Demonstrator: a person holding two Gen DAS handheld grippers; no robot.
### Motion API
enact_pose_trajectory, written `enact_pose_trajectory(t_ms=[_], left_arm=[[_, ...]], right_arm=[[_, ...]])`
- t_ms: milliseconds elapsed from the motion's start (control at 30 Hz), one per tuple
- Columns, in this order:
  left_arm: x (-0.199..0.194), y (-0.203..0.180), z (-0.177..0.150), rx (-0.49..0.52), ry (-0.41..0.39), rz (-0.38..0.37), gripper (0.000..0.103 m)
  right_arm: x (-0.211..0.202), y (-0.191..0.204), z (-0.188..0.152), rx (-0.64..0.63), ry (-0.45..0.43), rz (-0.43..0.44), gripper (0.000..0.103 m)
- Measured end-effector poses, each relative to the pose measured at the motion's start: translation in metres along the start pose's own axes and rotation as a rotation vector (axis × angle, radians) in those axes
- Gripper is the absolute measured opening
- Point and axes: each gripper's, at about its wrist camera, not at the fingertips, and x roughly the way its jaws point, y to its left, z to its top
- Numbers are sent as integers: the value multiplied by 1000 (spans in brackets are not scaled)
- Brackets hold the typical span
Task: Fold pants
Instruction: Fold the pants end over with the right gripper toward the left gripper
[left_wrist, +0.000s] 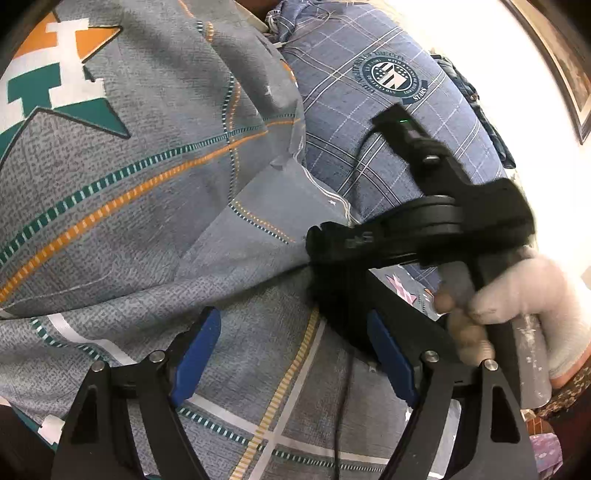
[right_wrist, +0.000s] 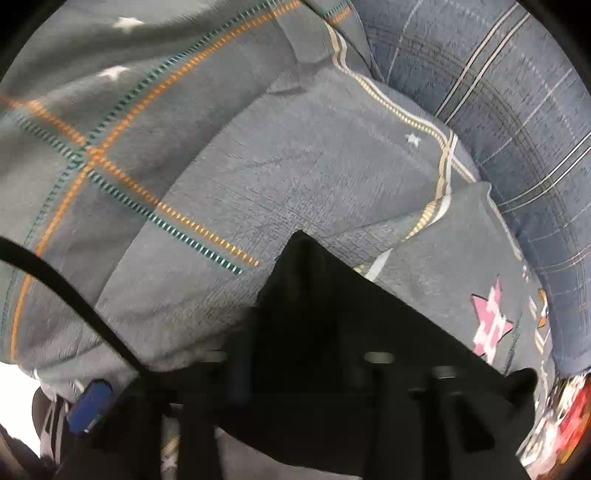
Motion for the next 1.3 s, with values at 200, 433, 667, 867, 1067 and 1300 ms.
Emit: enact_pose_trajectory(t_ms=[200,433,667,867,1067,1300], left_arm=[[2,-8,-2,20,-4,-32,76],[10,-20,-9,62,31,-92,76],[19,-19,-13,57,64,-94,76],[27,-28,-17,86,84,-91,76],[30,-31,-19,103,96,-79,76],[30,-30,-18,102,92,-82,76]], right_arm=[[-29,-36,-17,101,-109,130,13],[-61,-57,-22,212,-228,297,12],[-74,-123,-73,365,-301,367,12],[-65,-203,-133,553,-299,345,12],[-32,-233,-164,629,-267,269,12],[-19,-231,-173,575,-276,173,23]])
